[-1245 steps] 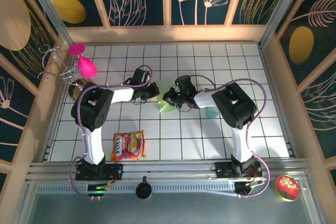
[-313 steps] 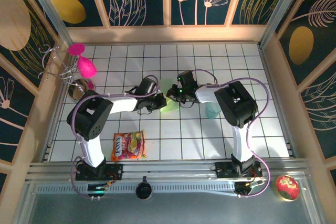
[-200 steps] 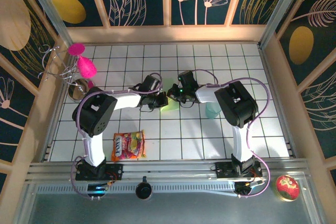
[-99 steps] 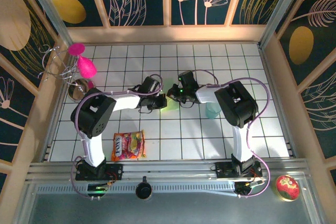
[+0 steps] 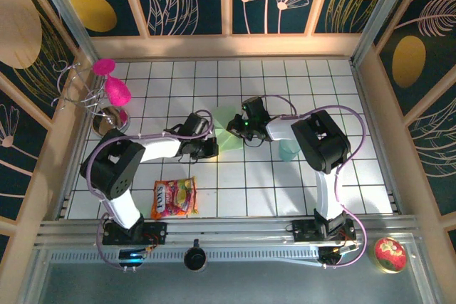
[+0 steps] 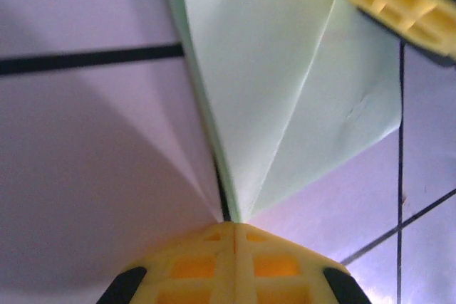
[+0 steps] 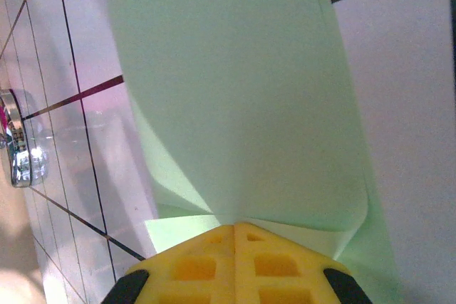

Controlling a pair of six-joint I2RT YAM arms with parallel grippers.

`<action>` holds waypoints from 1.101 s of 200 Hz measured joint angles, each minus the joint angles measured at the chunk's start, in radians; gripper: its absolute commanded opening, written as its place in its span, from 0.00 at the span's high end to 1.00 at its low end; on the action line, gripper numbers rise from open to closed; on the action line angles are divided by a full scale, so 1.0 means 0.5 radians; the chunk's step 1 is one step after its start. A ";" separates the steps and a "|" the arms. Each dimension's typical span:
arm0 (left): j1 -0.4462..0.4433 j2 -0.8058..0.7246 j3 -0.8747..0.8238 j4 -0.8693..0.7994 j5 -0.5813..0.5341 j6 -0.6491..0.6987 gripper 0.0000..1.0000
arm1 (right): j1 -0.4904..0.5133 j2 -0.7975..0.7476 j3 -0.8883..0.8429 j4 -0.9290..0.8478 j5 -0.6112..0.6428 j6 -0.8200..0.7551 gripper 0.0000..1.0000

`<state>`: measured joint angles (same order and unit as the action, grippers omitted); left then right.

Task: Fold a paper plane with a square sheet of paper (pick it up from the middle)
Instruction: Fold the triangle a second time at the center of the table.

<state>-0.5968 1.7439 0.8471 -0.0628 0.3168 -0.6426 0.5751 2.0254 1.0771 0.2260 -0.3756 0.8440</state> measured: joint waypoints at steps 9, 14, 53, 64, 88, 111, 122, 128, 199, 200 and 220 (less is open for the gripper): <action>0.000 -0.039 0.000 -0.058 -0.020 0.000 1.00 | 0.001 -0.001 0.000 -0.001 0.000 0.000 1.00; 0.000 -0.059 0.001 -0.074 -0.025 -0.002 1.00 | 0.001 -0.002 0.000 0.000 0.000 0.000 1.00; 0.000 -0.156 0.085 -0.014 -0.044 -0.068 1.00 | 0.001 -0.002 0.000 -0.001 0.000 0.002 1.00; 0.000 -0.139 0.112 0.033 -0.041 -0.101 1.00 | 0.001 -0.002 0.000 -0.001 0.000 0.003 1.00; 0.000 -0.014 0.169 0.124 -0.034 -0.166 1.00 | 0.001 -0.002 0.001 -0.001 0.000 0.007 1.00; 0.000 0.114 0.189 0.140 -0.037 -0.199 1.00 | 0.001 -0.002 0.002 -0.002 -0.002 0.006 1.00; 0.000 0.159 0.192 0.139 -0.040 -0.206 1.00 | 0.001 -0.002 0.003 -0.002 -0.002 0.006 1.00; 0.000 0.178 0.192 0.137 -0.046 -0.207 1.00 | 0.001 -0.003 0.005 -0.005 -0.002 0.006 1.00; 0.000 0.201 0.169 0.172 -0.073 -0.214 1.00 | -0.010 -0.010 0.105 -0.170 -0.037 -0.211 0.99; 0.000 0.201 0.169 0.172 -0.073 -0.214 1.00 | -0.011 -0.010 0.105 -0.171 -0.037 -0.213 0.99; 0.000 0.200 0.166 0.179 -0.073 -0.214 1.00 | -0.008 -0.037 0.108 -0.193 -0.061 -0.266 0.99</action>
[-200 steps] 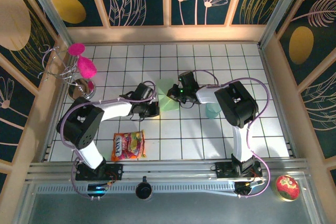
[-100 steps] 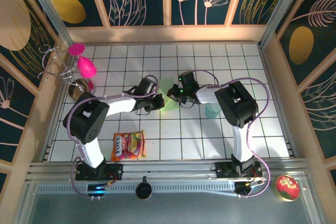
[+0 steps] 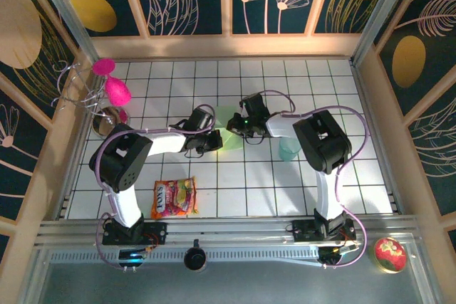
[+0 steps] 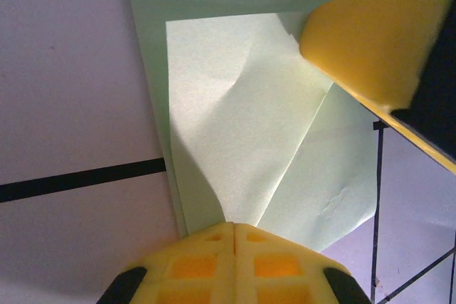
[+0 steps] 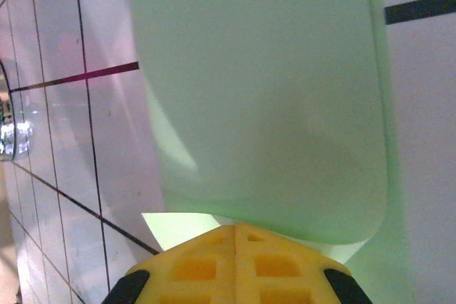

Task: Fold a paper plane with a square sheet of paper (pick it up from the middle)
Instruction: Fold the triangle a second time at the center of the table.

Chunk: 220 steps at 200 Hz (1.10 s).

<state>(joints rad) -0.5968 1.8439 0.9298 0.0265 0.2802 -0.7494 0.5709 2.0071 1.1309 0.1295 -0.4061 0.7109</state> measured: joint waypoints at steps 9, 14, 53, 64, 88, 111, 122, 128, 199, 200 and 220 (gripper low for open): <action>0.000 0.000 -0.001 0.001 0.001 0.000 1.00 | 0.008 -0.008 0.000 0.000 -0.009 -0.014 1.00; 0.000 0.000 -0.001 0.001 0.000 0.000 1.00 | 0.014 -0.011 0.000 0.000 -0.012 -0.016 0.99; 0.000 0.000 -0.001 0.001 0.001 0.000 1.00 | 0.114 -0.011 -0.001 0.001 -0.028 -0.013 1.00; 0.000 -0.002 -0.001 0.000 0.000 0.000 1.00 | 0.130 -0.011 -0.005 0.001 -0.027 -0.012 1.00; 0.000 -0.002 -0.002 0.001 0.000 0.000 1.00 | 0.112 -0.010 -0.027 -0.002 -0.021 -0.006 1.00; 0.000 -0.008 -0.017 0.018 -0.001 -0.001 1.00 | 0.048 -0.004 -0.038 -0.015 0.012 -0.014 1.00; 0.000 -0.014 -0.037 0.047 -0.001 -0.008 1.00 | 0.009 0.006 -0.038 -0.016 0.036 -0.024 1.00; 0.000 -0.018 -0.053 0.069 -0.001 -0.010 1.00 | -0.008 0.011 -0.038 -0.014 0.022 -0.033 1.00; 0.000 -0.050 -0.140 0.198 -0.001 -0.038 1.00 | -0.282 0.060 0.048 -0.030 0.062 -0.118 1.00; 0.000 -0.050 -0.140 0.197 -0.001 -0.038 1.00 | -0.285 0.060 0.049 -0.030 0.065 -0.117 1.00; 0.000 -0.054 -0.124 0.163 0.001 -0.038 1.00 | -0.320 0.043 0.051 -0.055 0.113 -0.129 0.98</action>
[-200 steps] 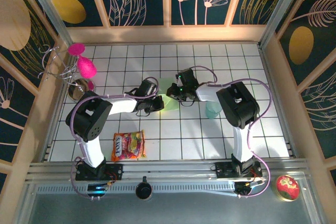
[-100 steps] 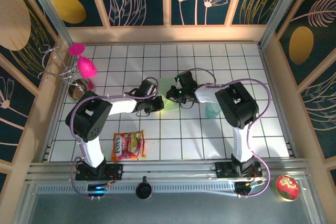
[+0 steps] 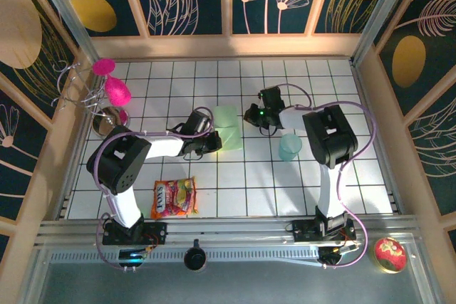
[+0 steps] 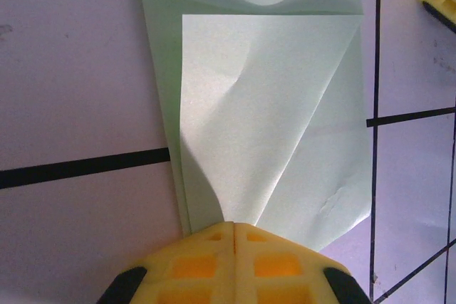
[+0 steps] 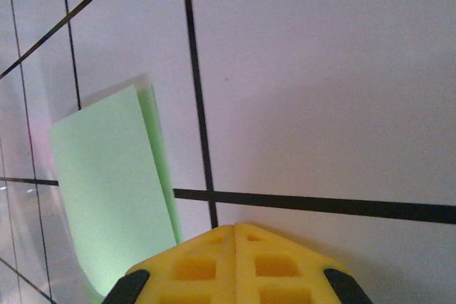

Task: Fold a paper plane with a square sheet of paper (pick it up from the middle)
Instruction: Fold the triangle a second time at the center of the table.

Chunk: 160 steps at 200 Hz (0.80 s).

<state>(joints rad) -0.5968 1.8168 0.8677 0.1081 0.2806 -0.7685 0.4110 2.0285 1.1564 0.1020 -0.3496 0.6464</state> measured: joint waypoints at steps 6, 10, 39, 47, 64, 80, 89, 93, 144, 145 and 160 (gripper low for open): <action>0.000 -0.001 0.013 -0.022 -0.002 0.001 1.00 | 0.003 -0.014 -0.002 -0.013 0.008 -0.004 0.95; 0.000 -0.001 0.021 -0.035 -0.002 0.001 0.99 | 0.008 -0.027 -0.005 -0.020 0.011 -0.005 0.93; 0.000 -0.045 0.098 -0.079 -0.005 -0.006 0.86 | 0.066 -0.233 -0.081 -0.050 0.034 0.011 0.77; 0.000 -0.073 0.120 -0.076 -0.015 -0.008 0.83 | 0.085 -0.301 -0.109 -0.047 0.033 0.032 0.73; 0.005 -0.121 0.157 -0.049 -0.047 -0.023 0.77 | 0.117 -0.429 -0.190 -0.016 0.007 0.090 0.65; 0.019 -0.125 0.174 0.005 -0.055 -0.040 0.75 | 0.144 -0.485 -0.264 0.030 -0.033 0.170 0.60; 0.034 -0.121 0.174 0.025 -0.055 -0.053 0.74 | 0.159 -0.488 -0.292 0.050 -0.048 0.200 0.60; 0.041 -0.119 0.174 0.033 -0.053 -0.053 0.74 | 0.168 -0.488 -0.306 0.056 -0.054 0.228 0.59; 0.112 0.007 0.175 0.127 -0.036 -0.076 0.73 | 0.282 -0.444 -0.344 0.121 -0.113 0.420 0.59; 0.112 0.009 0.175 0.128 -0.036 -0.076 0.73 | 0.284 -0.440 -0.344 0.125 -0.114 0.426 0.59; 0.128 0.054 0.175 0.148 -0.023 -0.076 0.73 | 0.307 -0.397 -0.344 0.153 -0.123 0.473 0.60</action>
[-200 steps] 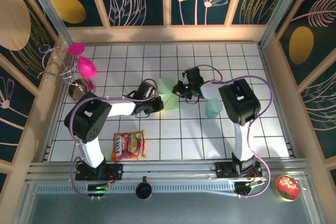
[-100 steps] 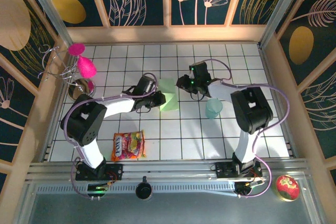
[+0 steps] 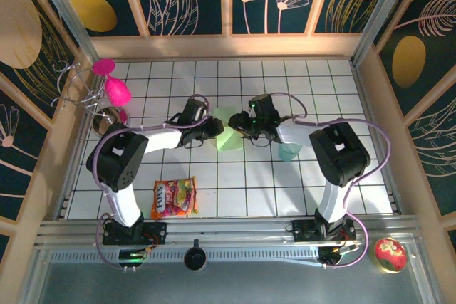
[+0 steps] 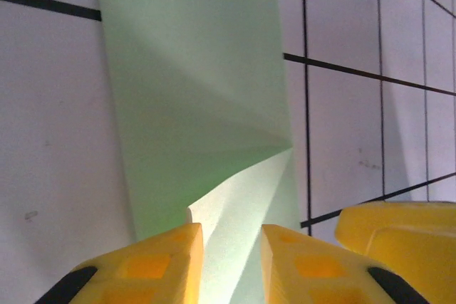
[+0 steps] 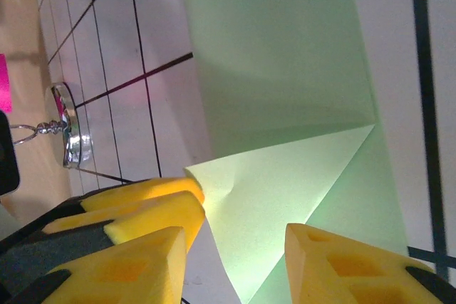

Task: Fold a paper plane with a square sheet of paper (pick it up from the middle)
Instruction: Fold the triangle a second time at the center of the table.

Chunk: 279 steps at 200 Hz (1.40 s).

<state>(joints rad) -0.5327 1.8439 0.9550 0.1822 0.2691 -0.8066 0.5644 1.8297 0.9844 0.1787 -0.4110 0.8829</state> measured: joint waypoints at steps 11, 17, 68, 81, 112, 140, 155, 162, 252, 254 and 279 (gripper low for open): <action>0.009 0.037 0.008 0.001 0.022 -0.001 0.74 | 0.012 0.029 0.000 0.005 -0.003 0.034 0.61; 0.011 0.058 0.016 0.002 0.029 -0.001 0.74 | 0.014 0.040 0.000 0.005 -0.004 0.043 0.61; 0.023 0.126 0.043 0.002 0.021 -0.005 0.75 | 0.026 0.069 0.000 -0.003 0.040 0.111 0.63; 0.024 0.140 0.043 0.002 0.021 -0.006 0.75 | 0.027 0.069 -0.001 -0.008 0.069 0.129 0.63; 0.034 0.149 0.034 0.020 0.023 -0.016 0.75 | 0.027 0.072 0.000 -0.006 0.105 0.150 0.63; 0.034 0.148 0.019 0.050 0.023 -0.021 0.75 | 0.027 0.080 0.000 -0.006 0.108 0.171 0.64; 0.036 0.148 0.012 0.063 0.028 -0.021 0.75 | 0.031 0.092 0.000 -0.005 0.106 0.178 0.65; 0.036 0.148 0.011 0.068 0.028 -0.022 0.75 | 0.033 0.100 0.000 -0.005 0.104 0.179 0.66; 0.041 0.147 0.005 0.080 0.037 -0.024 0.75 | 0.058 0.177 0.004 0.017 0.044 0.187 0.75; 0.041 0.147 0.005 0.080 0.038 -0.024 0.75 | 0.059 0.178 0.004 0.019 0.041 0.185 0.75; 0.041 0.147 0.005 0.080 0.038 -0.024 0.75 | 0.065 0.189 0.004 0.062 0.007 0.188 0.77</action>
<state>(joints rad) -0.5121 1.9175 0.9573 0.2222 0.2882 -0.8185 0.5968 1.9244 0.9863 0.2096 -0.4076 0.9771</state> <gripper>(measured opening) 0.249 0.237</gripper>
